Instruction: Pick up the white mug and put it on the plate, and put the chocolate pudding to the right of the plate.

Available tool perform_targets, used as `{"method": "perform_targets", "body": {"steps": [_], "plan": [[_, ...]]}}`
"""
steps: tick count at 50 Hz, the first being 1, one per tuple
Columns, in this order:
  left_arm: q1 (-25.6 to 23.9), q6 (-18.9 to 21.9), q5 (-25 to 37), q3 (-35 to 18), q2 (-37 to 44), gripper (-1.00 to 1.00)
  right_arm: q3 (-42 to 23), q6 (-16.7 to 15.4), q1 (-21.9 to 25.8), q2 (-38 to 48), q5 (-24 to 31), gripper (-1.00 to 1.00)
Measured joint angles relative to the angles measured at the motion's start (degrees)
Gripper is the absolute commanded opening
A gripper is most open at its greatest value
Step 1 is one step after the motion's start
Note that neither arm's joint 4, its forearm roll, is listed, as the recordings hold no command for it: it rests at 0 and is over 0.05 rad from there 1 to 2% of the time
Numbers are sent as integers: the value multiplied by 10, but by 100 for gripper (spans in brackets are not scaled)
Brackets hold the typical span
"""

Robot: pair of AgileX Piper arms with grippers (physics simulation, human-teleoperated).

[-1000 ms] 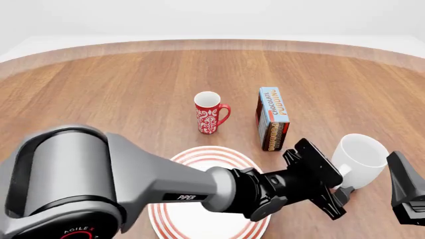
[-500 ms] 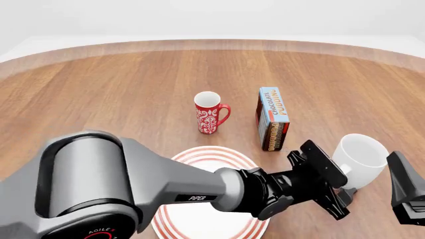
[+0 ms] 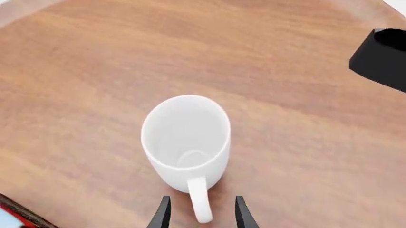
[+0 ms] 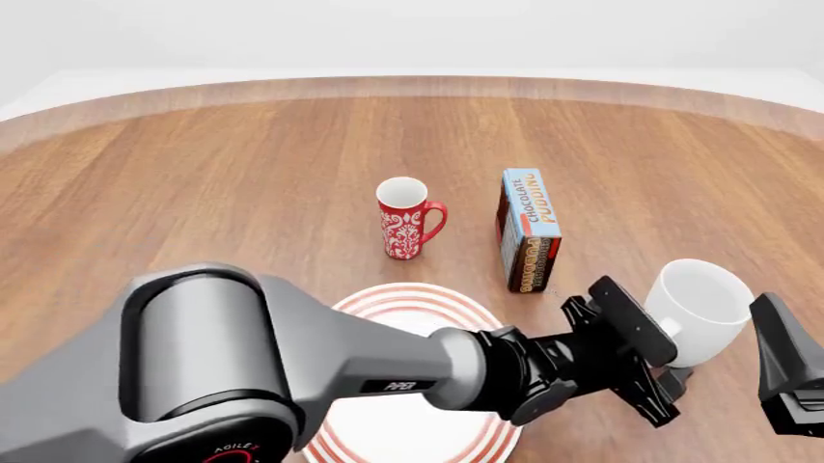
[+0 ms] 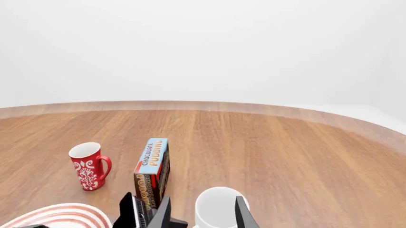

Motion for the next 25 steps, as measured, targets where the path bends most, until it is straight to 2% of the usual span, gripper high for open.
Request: {"method": "perform_targets", "body": {"steps": [22,23,25], "plan": [[1,2,25,-47,37,100,0,0,0,0,0,100],[1,2,26,-48,38,-100,0,0,0,0,0,100],[4,6,25,-53,36,-100,0,0,0,0,0,100]]}}
